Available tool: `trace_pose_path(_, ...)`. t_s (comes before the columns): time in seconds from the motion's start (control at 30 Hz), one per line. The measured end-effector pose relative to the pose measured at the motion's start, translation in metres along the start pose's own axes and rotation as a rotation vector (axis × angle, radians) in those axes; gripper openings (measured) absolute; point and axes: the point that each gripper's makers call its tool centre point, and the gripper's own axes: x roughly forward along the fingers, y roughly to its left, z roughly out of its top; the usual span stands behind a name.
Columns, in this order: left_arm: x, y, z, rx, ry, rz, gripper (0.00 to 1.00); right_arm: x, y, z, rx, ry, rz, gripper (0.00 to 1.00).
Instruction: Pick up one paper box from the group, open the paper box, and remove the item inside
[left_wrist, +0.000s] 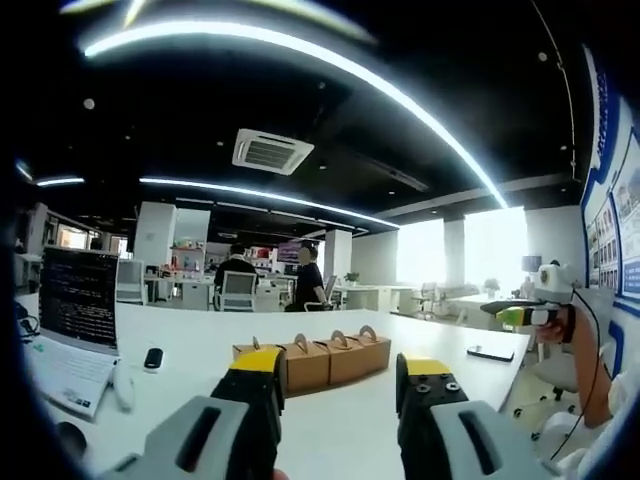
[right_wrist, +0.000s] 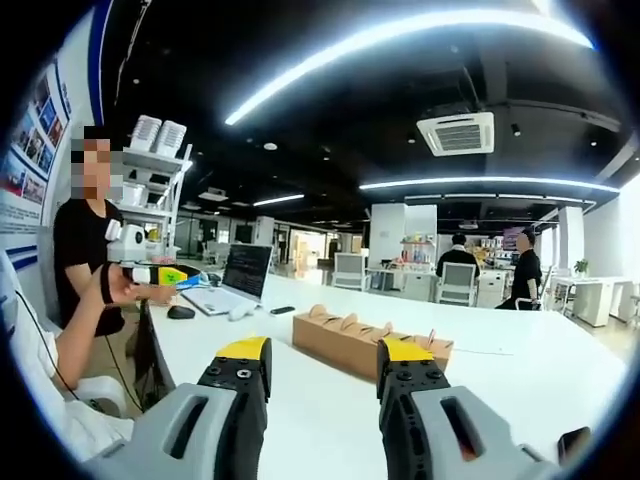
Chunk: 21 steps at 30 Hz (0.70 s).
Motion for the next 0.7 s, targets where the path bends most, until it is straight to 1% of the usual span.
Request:
trace_pose_path(0.13, -0.001, -0.003, -0.001, 0.008, 0.004, -0.006, 0.45, 0.001, 0.002, -0.002, -0.006, 0.008, 0.003, 0.42)
trace_pose_path(0.23, -0.002, 0.000, 0.003, 0.003, -0.010, 0.002, 0.45, 0.003, 0.005, -0.003, -0.007, 0.011, 0.017, 0.42)
trace_pose_path(0.47, 0.001, 0.001, -0.001, 0.003, -0.001, 0.008, 0.44, 0.004, 0.005, -0.009, -0.003, 0.024, 0.019, 0.42)
trace_pose_path(0.57, 0.004, -0.003, -0.003, 0.012, 0.009, -0.001, 0.44, 0.003, 0.008, -0.005, -0.008, 0.016, 0.025, 0.42)
trace_pose_path(0.63, 0.004, -0.006, -0.001, 0.015, 0.000, -0.013, 0.44, 0.003, 0.009, -0.002, 0.002, 0.004, 0.031, 0.42)
trace_pose_path(0.7, 0.005, -0.009, 0.001, 0.024, -0.013, -0.026, 0.44, 0.005, 0.012, -0.004, 0.002, 0.014, 0.043, 0.42)
